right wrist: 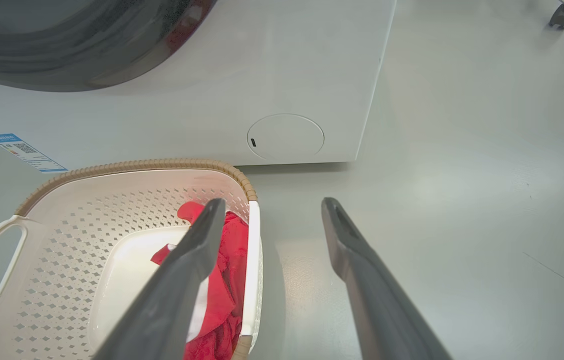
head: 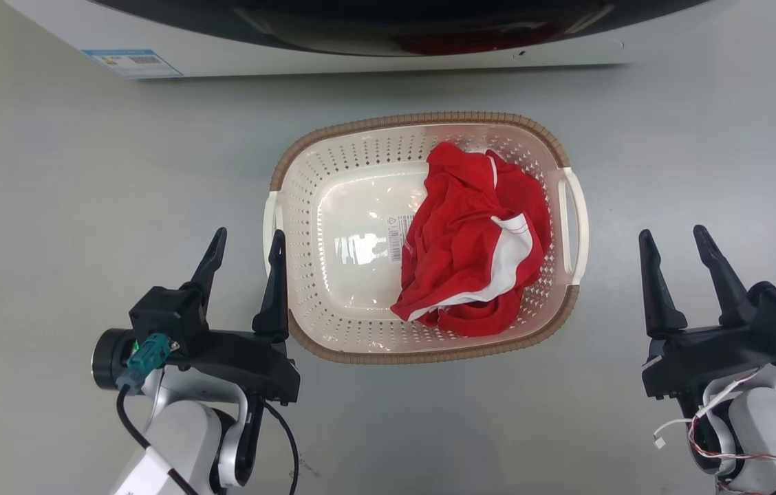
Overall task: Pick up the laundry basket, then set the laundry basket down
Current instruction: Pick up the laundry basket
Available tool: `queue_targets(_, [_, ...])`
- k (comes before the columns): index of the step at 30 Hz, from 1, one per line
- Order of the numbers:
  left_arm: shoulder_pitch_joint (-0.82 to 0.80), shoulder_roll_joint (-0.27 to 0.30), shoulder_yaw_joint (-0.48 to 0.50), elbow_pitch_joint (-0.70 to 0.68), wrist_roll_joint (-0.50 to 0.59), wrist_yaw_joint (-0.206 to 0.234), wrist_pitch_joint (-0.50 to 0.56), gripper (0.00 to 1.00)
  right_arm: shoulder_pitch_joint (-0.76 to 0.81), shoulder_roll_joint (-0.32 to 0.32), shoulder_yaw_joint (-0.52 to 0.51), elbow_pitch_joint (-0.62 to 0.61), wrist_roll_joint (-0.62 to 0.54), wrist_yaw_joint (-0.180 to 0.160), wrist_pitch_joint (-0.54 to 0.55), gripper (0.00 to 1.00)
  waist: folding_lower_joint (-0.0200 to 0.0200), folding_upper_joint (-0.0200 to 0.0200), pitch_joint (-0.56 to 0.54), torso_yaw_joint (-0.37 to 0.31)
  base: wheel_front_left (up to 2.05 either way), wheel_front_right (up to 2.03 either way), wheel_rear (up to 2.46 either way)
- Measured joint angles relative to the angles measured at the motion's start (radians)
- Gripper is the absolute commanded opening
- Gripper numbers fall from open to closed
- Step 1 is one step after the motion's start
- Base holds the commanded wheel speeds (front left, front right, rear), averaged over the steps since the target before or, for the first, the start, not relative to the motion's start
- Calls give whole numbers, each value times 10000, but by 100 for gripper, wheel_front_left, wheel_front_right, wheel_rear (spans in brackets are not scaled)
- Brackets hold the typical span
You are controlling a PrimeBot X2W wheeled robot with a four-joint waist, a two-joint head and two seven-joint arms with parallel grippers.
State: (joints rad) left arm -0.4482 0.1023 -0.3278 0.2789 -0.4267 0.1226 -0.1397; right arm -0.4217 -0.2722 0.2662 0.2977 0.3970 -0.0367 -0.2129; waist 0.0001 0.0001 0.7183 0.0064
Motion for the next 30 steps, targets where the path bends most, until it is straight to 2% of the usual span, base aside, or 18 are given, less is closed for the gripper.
queue_targets(15, [-1074,-96,-23,1051,-82,-274,6,100,-1265,282,278,815,-8,286,-10,100,1,0,1413,-93,0,0,0])
queue_targets(30, [-2720,-117,282,2840,-598,-709,627,100,-2878,686,675,2443,-84,652,196,100,-1,0,1529,-226,0,0,0])
